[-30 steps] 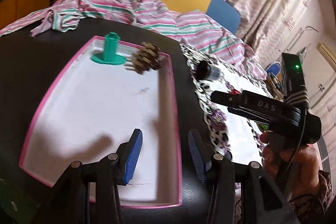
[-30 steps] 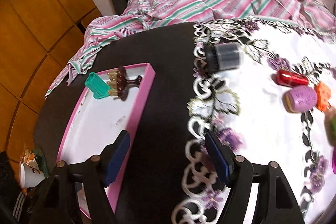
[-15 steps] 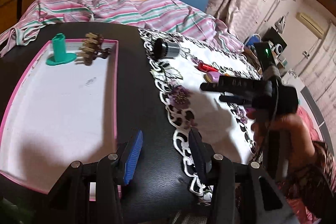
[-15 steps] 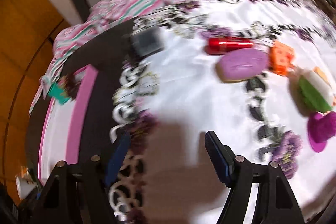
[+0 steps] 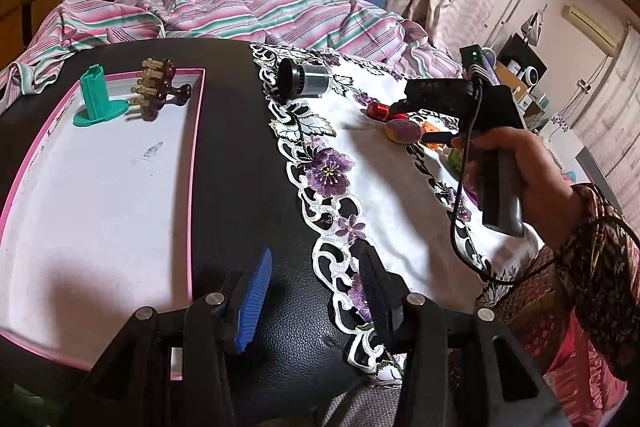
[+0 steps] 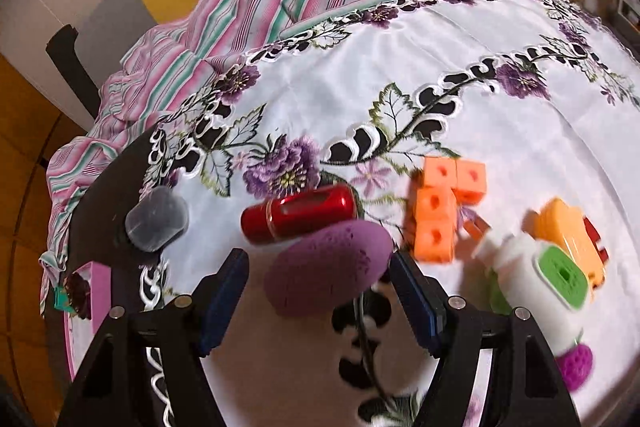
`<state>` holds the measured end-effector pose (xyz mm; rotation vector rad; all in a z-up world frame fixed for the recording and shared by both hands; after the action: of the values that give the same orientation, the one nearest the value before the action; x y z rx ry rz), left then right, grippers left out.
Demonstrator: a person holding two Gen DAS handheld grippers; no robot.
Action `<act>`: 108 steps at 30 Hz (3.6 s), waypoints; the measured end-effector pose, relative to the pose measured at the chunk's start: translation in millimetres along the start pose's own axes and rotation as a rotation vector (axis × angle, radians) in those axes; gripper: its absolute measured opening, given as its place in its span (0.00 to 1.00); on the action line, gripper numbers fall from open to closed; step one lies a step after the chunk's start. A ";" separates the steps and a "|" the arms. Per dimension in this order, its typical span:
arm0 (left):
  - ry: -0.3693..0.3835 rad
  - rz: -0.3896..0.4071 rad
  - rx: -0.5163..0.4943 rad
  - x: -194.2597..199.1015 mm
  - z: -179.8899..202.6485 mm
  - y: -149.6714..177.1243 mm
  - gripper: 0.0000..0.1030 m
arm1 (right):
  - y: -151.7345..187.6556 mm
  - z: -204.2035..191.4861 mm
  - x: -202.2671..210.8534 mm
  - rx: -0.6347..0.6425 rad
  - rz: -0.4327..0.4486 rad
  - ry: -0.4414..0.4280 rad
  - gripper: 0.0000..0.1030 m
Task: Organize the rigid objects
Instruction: 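Grasp the purple oval sponge with the right gripper while the left returns to the tablecloth, then grasp the black-capped clear canister with the left gripper, then carry the canister to the pink tray and set it down with the left gripper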
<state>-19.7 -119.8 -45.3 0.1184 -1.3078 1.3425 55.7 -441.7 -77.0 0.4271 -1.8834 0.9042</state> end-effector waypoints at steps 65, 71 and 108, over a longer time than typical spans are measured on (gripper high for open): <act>-0.275 -0.128 -0.392 -176.5 15.0 -197.0 0.44 | 6.5 12.8 -9.0 -0.043 -0.094 -0.034 0.42; -0.236 -0.096 -0.290 -163.4 5.8 -173.1 0.44 | 6.9 12.3 -8.5 -0.036 -0.090 -0.031 0.42; -0.177 0.029 -0.078 -103.6 5.1 -119.4 0.42 | 5.2 10.5 -8.3 -0.029 -0.060 -0.032 0.41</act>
<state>96.2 -227.4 -48.1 0.1686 -1.5139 1.3268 49.9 -446.8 -89.2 0.4807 -1.9008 0.8341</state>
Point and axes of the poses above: each gripper's, at about its wrist camera, not at the fingertips, and x roughly against the way its jaws point, z to its right, y to its underside, the point moved 3 cm from there along -x, roughly the way its jaws point, and after that the axes turned 4 degrees about y, right-handed, at the moved point
